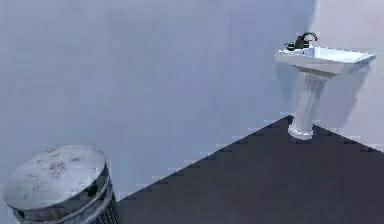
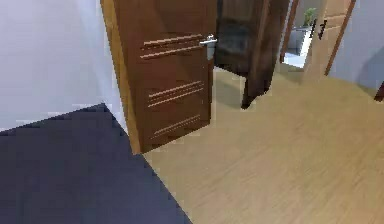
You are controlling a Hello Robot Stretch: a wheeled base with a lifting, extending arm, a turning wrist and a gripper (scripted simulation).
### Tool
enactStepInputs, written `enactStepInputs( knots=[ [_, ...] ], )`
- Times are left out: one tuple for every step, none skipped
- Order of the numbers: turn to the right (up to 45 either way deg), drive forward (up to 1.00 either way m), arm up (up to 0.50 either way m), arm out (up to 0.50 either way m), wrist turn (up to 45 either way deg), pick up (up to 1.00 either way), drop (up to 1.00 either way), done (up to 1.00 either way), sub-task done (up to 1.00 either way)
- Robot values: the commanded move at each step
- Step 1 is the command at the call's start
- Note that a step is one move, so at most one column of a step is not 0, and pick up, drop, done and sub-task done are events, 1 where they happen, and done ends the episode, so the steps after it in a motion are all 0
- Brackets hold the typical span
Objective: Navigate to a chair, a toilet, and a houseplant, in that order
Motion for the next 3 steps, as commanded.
enactStepInputs(
  knots=[
    [-45.0,0.00,0.00,0.00,0.0,0.00,0.00,0.00,0.00],
    [-36.0,0.00,0.00,0.00,0.0,0.00,0.00,0.00,0.00],
    [0.0,0.20,0.00,0.00,0.0,0.00,0.00,0.00,0.00]
  ],
)
